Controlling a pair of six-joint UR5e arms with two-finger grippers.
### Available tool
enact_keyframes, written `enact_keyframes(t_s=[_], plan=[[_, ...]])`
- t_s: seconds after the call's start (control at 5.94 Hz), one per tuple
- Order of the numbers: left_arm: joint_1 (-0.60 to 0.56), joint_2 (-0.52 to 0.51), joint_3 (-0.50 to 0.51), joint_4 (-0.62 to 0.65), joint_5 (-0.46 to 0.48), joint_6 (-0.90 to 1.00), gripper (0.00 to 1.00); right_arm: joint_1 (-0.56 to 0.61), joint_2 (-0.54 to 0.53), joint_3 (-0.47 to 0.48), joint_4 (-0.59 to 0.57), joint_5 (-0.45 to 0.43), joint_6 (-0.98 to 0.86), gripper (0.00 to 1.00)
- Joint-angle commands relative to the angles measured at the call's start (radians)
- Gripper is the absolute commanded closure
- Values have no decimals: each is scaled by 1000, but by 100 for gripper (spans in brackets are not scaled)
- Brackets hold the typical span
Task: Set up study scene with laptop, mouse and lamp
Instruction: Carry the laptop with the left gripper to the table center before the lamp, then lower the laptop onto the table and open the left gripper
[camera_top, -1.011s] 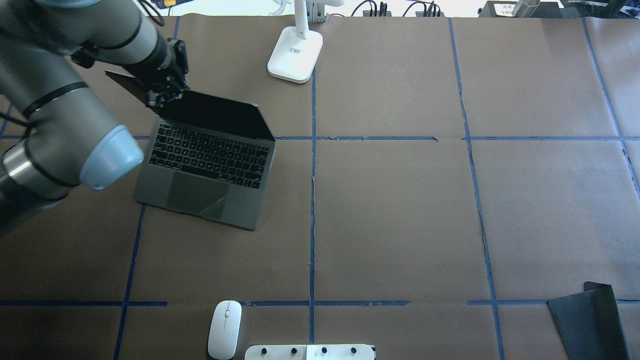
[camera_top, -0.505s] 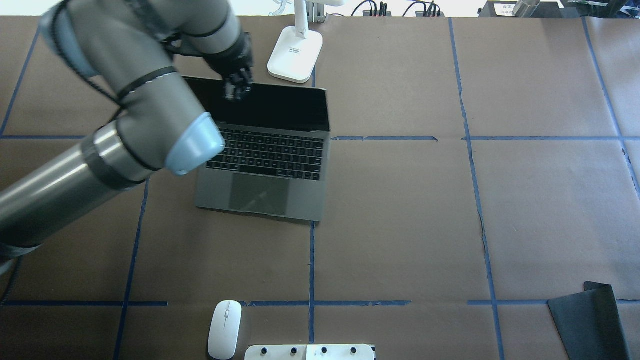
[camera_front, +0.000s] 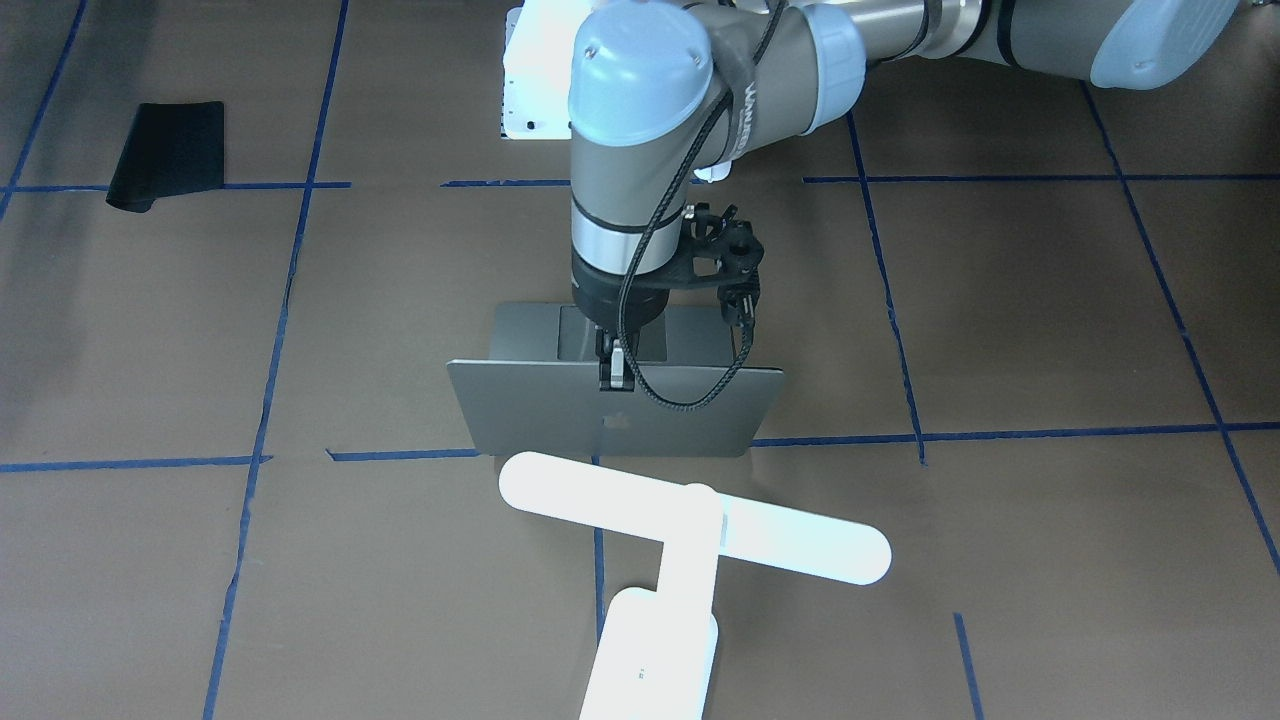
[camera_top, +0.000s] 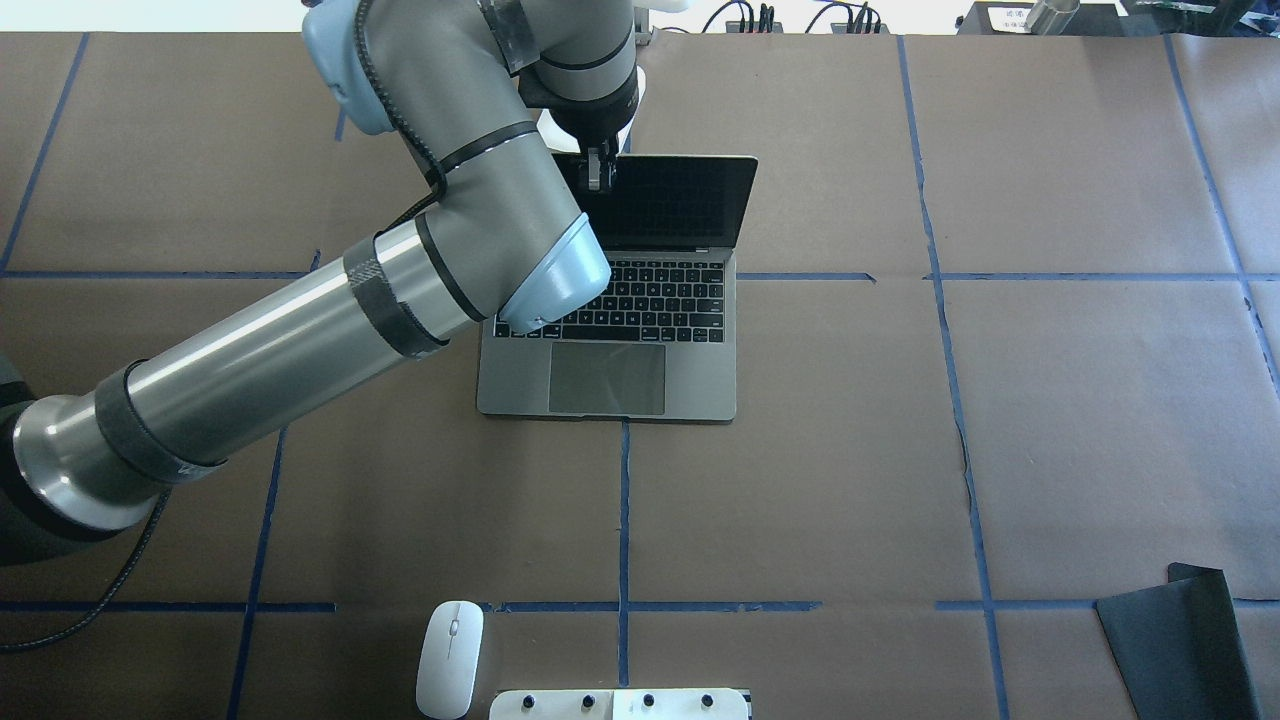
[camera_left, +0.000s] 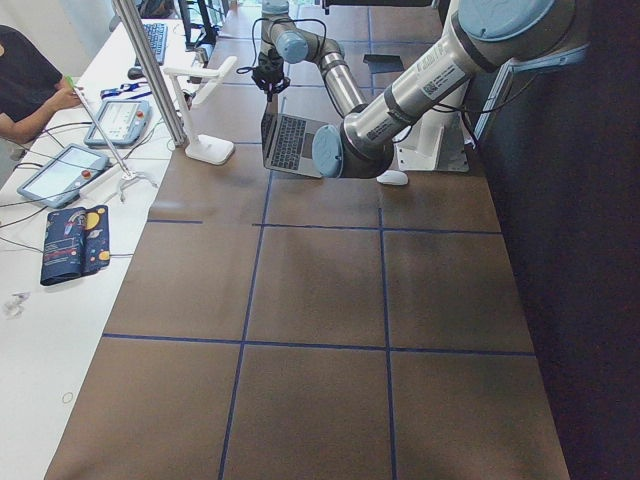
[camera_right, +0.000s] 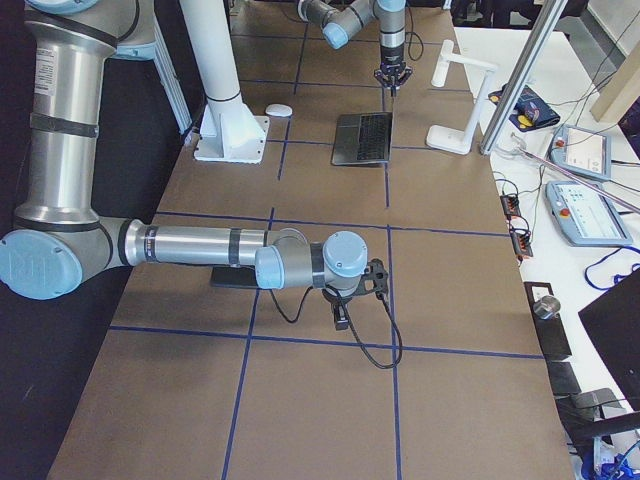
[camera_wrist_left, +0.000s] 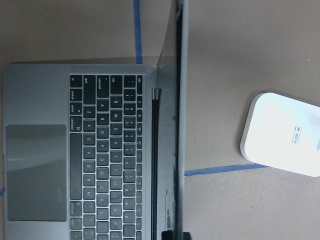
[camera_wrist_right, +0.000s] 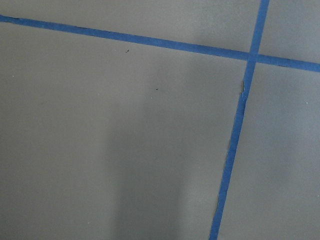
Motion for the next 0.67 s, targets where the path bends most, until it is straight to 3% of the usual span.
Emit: enact_keyframes(t_s=[0.0,0.34,0.51], plan=[[1,-10,40,-17,35,-25,100,0,0,2,0,1,-1,0],[1,-10,46,-18,36,-56,100,0,0,2,0,2,-2,0],[1,-10,43,-55,35,-27,48,0,-2,2,0,1,0,0]])
